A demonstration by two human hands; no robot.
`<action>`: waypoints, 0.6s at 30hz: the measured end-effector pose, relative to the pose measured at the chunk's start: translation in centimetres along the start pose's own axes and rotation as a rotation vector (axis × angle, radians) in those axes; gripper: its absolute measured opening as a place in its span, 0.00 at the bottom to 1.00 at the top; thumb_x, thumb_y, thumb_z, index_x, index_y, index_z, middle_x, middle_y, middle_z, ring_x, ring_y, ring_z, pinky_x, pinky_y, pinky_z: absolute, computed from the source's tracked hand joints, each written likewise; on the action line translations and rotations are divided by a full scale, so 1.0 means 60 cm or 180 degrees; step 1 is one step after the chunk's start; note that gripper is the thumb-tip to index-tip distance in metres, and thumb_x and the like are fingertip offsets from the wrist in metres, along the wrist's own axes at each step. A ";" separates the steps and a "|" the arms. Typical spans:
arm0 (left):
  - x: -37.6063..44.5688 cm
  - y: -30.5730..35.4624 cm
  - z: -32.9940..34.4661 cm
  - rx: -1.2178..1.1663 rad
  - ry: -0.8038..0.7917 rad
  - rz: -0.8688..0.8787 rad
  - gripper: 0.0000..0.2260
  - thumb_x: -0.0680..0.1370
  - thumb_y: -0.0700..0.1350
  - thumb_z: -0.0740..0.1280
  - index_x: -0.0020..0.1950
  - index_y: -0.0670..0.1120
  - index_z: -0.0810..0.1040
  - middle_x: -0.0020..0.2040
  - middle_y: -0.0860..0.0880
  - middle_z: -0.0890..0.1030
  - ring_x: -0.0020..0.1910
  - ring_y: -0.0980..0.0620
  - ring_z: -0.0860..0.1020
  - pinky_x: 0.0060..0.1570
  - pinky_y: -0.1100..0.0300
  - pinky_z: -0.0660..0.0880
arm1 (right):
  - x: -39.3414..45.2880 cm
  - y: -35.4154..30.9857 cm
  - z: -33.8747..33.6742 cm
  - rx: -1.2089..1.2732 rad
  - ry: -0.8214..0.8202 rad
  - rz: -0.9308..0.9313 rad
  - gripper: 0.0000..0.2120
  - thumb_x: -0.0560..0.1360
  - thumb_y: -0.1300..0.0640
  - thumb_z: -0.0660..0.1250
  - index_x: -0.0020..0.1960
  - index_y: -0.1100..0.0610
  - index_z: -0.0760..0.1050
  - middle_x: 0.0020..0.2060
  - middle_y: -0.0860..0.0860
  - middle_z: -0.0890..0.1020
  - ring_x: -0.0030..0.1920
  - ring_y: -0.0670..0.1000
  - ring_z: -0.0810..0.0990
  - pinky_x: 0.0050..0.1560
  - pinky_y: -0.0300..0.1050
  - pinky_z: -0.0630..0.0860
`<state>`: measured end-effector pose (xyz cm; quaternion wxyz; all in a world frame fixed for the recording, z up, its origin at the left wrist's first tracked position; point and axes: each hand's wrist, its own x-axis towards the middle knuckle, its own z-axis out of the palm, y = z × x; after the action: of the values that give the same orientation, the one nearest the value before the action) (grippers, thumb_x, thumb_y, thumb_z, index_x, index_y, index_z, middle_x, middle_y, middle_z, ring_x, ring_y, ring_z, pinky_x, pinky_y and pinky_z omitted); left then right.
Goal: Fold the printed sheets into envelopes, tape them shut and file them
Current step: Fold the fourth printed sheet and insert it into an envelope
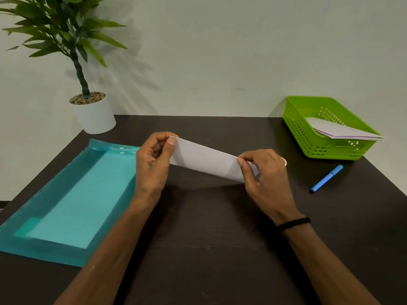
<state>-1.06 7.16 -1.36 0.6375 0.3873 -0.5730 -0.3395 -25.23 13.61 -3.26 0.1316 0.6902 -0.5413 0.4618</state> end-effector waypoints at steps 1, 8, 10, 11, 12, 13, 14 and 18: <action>0.003 -0.001 -0.003 -0.0044 0.0130 -0.0072 0.05 0.83 0.42 0.68 0.52 0.52 0.81 0.47 0.60 0.84 0.49 0.62 0.80 0.50 0.69 0.73 | 0.001 0.003 0.000 0.0003 -0.0080 0.0061 0.02 0.81 0.58 0.70 0.50 0.56 0.81 0.46 0.50 0.84 0.47 0.53 0.78 0.50 0.56 0.76; 0.025 -0.013 -0.028 0.0015 0.0864 -0.0701 0.02 0.84 0.52 0.66 0.55 0.57 0.78 0.45 0.67 0.81 0.46 0.68 0.78 0.49 0.65 0.73 | 0.011 0.018 -0.027 0.0508 0.0116 0.1002 0.01 0.81 0.57 0.71 0.52 0.52 0.81 0.45 0.43 0.82 0.47 0.45 0.80 0.49 0.40 0.78; 0.023 -0.017 -0.024 0.0079 0.0779 -0.0700 0.02 0.84 0.51 0.66 0.54 0.58 0.78 0.44 0.68 0.81 0.45 0.68 0.78 0.48 0.66 0.74 | 0.012 0.010 -0.027 0.0711 0.0185 0.1181 0.06 0.83 0.51 0.68 0.52 0.52 0.81 0.45 0.46 0.83 0.47 0.46 0.82 0.48 0.39 0.78; 0.020 -0.019 -0.021 0.0094 0.0722 -0.0666 0.02 0.84 0.51 0.66 0.54 0.57 0.78 0.44 0.67 0.82 0.44 0.69 0.78 0.46 0.68 0.74 | 0.012 0.005 -0.026 0.0882 0.0148 0.1286 0.09 0.84 0.48 0.65 0.52 0.52 0.81 0.45 0.47 0.84 0.47 0.48 0.82 0.48 0.41 0.78; 0.018 -0.021 -0.019 0.0116 0.0682 -0.0627 0.02 0.84 0.50 0.67 0.55 0.55 0.79 0.44 0.66 0.82 0.44 0.69 0.78 0.45 0.69 0.74 | 0.012 -0.002 -0.024 0.1084 0.0068 0.1382 0.13 0.85 0.45 0.63 0.53 0.52 0.81 0.44 0.48 0.84 0.46 0.50 0.83 0.48 0.45 0.80; 0.016 -0.023 -0.016 0.0144 0.0657 -0.0601 0.02 0.84 0.50 0.67 0.55 0.54 0.79 0.44 0.64 0.83 0.44 0.68 0.79 0.44 0.70 0.74 | 0.011 -0.007 -0.022 0.1289 -0.0057 0.1473 0.15 0.86 0.44 0.61 0.55 0.52 0.81 0.45 0.48 0.85 0.47 0.50 0.84 0.48 0.47 0.81; 0.014 -0.025 -0.014 0.0166 0.0642 -0.0600 0.02 0.84 0.49 0.67 0.54 0.54 0.79 0.44 0.64 0.83 0.43 0.68 0.79 0.44 0.70 0.74 | 0.009 -0.010 -0.019 0.1480 -0.0206 0.1578 0.14 0.85 0.44 0.62 0.56 0.52 0.82 0.46 0.47 0.86 0.48 0.50 0.85 0.51 0.47 0.82; 0.007 -0.028 -0.007 0.0219 0.0640 -0.0762 0.05 0.84 0.49 0.67 0.49 0.56 0.80 0.40 0.62 0.83 0.38 0.67 0.78 0.40 0.68 0.74 | 0.002 -0.003 -0.007 0.1783 -0.0814 0.1873 0.07 0.78 0.51 0.75 0.55 0.51 0.84 0.48 0.46 0.88 0.50 0.46 0.87 0.50 0.44 0.84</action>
<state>-0.57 6.02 -2.69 0.6330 0.5065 -0.4673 -0.3528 -25.29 13.84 -2.88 -0.2667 0.5671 -0.5808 0.5196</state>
